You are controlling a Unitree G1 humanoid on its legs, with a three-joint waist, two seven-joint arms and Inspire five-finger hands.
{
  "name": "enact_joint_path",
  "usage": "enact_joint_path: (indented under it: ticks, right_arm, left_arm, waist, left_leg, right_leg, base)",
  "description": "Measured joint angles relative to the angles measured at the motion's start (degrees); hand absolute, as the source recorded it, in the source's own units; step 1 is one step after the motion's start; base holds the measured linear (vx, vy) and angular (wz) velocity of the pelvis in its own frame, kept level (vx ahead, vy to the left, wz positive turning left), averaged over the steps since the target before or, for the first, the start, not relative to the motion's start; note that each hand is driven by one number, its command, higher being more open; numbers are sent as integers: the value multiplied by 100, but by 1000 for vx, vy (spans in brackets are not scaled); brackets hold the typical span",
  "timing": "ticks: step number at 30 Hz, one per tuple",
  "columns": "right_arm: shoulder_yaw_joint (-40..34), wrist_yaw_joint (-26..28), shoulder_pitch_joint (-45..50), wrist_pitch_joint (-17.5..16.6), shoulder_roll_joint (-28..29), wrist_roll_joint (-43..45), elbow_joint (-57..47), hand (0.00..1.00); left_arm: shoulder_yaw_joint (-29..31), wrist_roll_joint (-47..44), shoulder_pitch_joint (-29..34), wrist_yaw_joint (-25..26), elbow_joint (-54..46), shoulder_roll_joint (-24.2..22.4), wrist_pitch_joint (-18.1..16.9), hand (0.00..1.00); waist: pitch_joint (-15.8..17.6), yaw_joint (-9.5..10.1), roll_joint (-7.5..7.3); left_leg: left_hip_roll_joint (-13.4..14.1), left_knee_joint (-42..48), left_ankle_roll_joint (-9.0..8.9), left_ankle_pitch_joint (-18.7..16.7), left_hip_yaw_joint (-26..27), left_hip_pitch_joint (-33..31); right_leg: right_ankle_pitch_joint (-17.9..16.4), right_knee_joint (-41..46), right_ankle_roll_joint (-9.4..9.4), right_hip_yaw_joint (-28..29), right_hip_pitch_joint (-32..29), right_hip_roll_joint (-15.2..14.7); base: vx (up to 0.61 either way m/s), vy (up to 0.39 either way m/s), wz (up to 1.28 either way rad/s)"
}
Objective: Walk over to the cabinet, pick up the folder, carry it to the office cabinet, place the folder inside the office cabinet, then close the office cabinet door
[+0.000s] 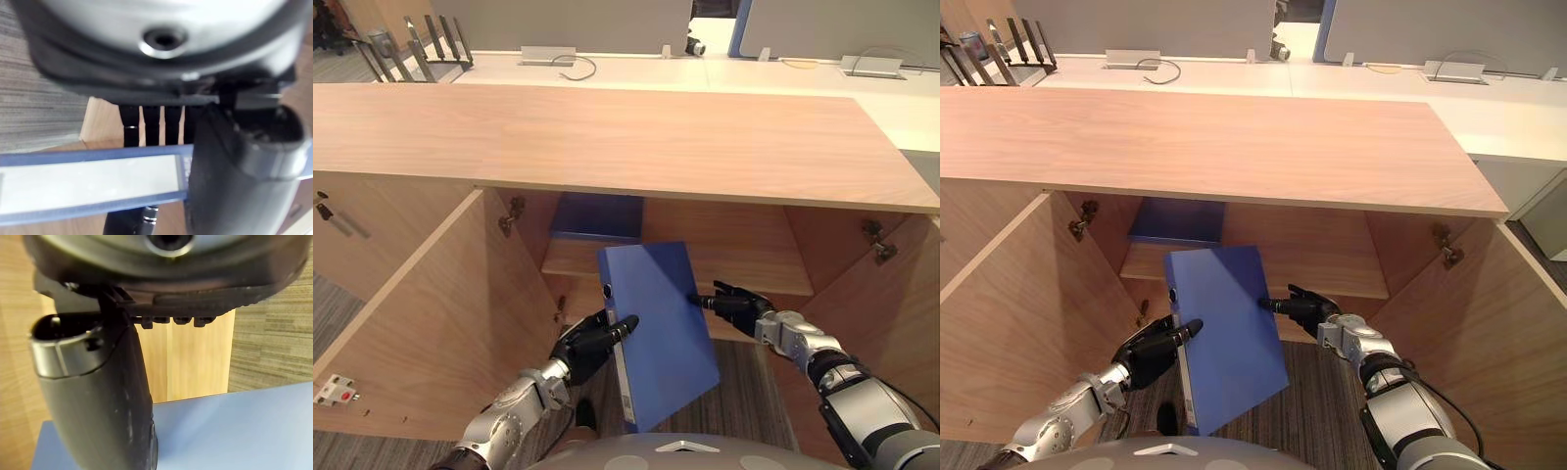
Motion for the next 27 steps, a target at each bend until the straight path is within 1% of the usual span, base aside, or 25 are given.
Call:
enact_joint_path:
  ticks: [5,8,12,14,18,20,21,23,27]
  right_arm:
    - [-348,-115,-40,0,-1,5,147,100]
    - [-436,-114,-76,0,-5,5,147,100]
    - [-414,-93,-77,5,-5,46,142,100]
    - [-312,-36,-76,58,-4,267,98,100]
    - [169,232,74,237,-71,864,-525,100]
    - [583,529,197,315,-184,1181,-1156,100]
    - [698,600,227,338,-226,1206,-1362,100]
    - [918,611,378,355,-425,1400,-1881,100]
    - [1148,620,554,355,-760,1753,-2341,100]
  left_arm:
    - [21,-17,26,0,-107,-98,-6,0]
    - [50,-21,27,0,-107,-198,-6,0]
    - [48,-30,28,0,-107,-226,-6,0]
    - [61,-45,27,0,-107,-229,-11,0]
    - [212,-144,27,0,-106,-235,-16,0]
    - [239,-239,8,2,-106,-235,-50,0]
    - [239,-239,1,5,-106,-235,-68,0]
    - [281,-267,-20,5,-108,-216,-275,0]
    - [237,-267,-83,4,-234,-218,-376,0]
  waist:
    - [19,5,-30]
    - [26,-8,-41]
    - [40,-2,-65]
    - [43,-2,-70]
    - [63,-2,-103]
    - [60,-6,-124]
    - [56,8,-131]
    - [30,57,-184]
    - [-26,50,-271]
  left_leg:
    - [-33,2,-1,-4,1,4]
    - [-46,2,-1,-4,2,21]
    - [-50,-1,1,-12,4,71]
    - [-50,-1,4,-18,5,80]
    - [-51,-1,20,-30,16,81]
    - [-54,0,26,-30,47,76]
    - [-52,1,26,-30,62,73]
    - [-54,3,26,-31,66,61]
    - [-42,14,26,-31,75,36]
  right_leg:
    - [9,8,9,2,5,-6]
    - [9,8,10,11,11,-25]
    - [15,11,20,22,44,-35]
    - [20,12,30,36,45,-38]
    - [20,4,36,62,28,-47]
    - [35,0,48,106,7,-56]
    - [39,-3,51,129,-2,-56]
    - [43,0,49,142,-2,-55]
    - [61,-11,39,153,-22,-36]
  base:
    - [42,-28,-1]
    - [0,-9,-2]
    - [-21,-7,-2]
    - [-44,-2,-2]
    - [-32,2,-2]
    - [-9,-1,-5]
    - [5,-3,-7]
    - [0,0,0]
    - [2,-5,-1]
